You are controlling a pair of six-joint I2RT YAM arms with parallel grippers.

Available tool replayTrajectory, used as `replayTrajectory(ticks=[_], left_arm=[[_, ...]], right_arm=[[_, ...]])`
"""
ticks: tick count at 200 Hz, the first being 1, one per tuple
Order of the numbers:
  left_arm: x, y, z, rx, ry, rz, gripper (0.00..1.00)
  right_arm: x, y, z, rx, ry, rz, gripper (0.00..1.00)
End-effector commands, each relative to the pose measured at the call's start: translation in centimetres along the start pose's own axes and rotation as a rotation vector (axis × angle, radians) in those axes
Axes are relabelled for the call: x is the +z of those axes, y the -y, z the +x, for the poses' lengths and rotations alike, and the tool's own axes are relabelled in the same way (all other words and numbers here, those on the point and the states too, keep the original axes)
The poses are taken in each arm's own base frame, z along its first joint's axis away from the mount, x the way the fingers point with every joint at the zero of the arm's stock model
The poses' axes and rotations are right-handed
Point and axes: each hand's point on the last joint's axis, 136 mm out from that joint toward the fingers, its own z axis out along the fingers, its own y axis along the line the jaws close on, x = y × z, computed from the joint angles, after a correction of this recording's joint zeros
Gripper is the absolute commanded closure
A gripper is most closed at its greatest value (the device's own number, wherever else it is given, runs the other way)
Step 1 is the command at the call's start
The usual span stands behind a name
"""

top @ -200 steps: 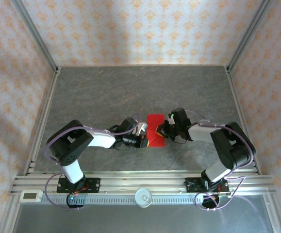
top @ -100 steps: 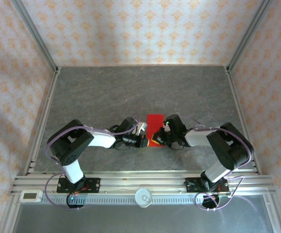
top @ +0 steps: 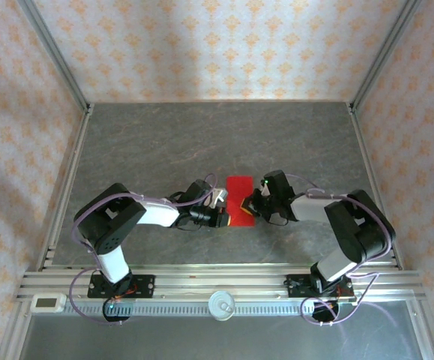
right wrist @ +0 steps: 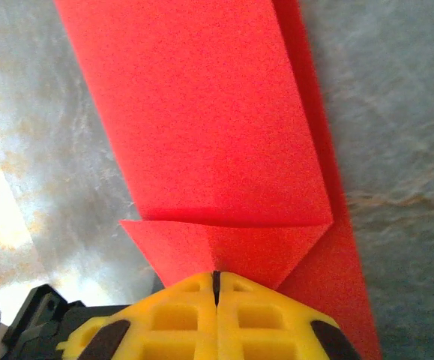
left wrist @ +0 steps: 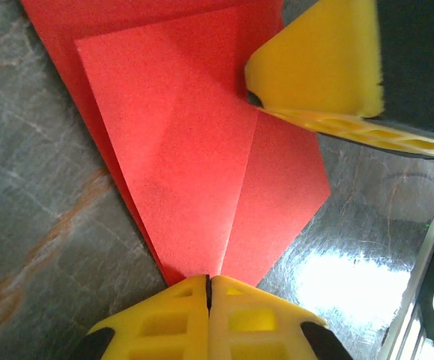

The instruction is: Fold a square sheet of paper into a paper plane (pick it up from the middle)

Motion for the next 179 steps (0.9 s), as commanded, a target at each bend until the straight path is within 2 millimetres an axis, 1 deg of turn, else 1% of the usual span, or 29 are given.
replayTrajectory(ticks=[1, 15, 23, 31, 45, 56, 76, 107, 127, 149, 179], left_arm=[[1.1, -5.6, 4.7, -0.05, -0.131, -0.194, 1.0], [1.2, -5.6, 4.6, -0.049, -0.132, -0.195, 1.0], [1.2, -5.6, 4.6, -0.048, -0.132, -0.197, 1.0], [1.2, -5.5, 4.4, -0.048, -0.13, -0.196, 1.0], [1.2, -5.5, 4.4, -0.048, -0.13, -0.197, 1.0], [1.2, -5.5, 4.4, -0.046, -0.132, -0.197, 1.0], [1.2, -5.5, 4.5, -0.04, -0.138, -0.2, 1.0], [1.3, -5.5, 4.8, -0.04, -0.154, -0.192, 1.0], [1.3, -5.4, 4.7, -0.044, -0.151, -0.186, 1.0], [1.3, -5.1, 4.4, -0.041, -0.143, -0.179, 1.0], [1.2, -4.8, 4.0, -0.036, -0.136, -0.176, 1.0]], right_arm=[[-0.4, -2.4, 0.0, -0.057, 0.013, -0.043, 1.0], [0.4, -3.2, 0.9, -0.074, -0.013, -0.053, 1.0], [0.8, -3.2, 1.3, -0.078, -0.026, -0.048, 1.0], [1.2, -2.8, 1.5, -0.072, -0.032, -0.032, 1.0], [1.8, -0.8, 1.6, -0.048, -0.039, 0.028, 1.0], [1.8, 0.3, 1.3, -0.034, -0.031, 0.06, 1.0], [1.1, 1.5, 0.2, -0.007, -0.006, 0.069, 1.0], [-0.5, 2.0, -2.4, 0.033, 0.053, 0.035, 1.0], [-1.0, 2.4, -3.9, 0.054, 0.077, 0.032, 1.0], [-1.3, 2.9, -4.7, 0.07, 0.092, 0.043, 1.0], [-2.0, 1.8, -4.9, 0.055, 0.105, 0.012, 1.0]])
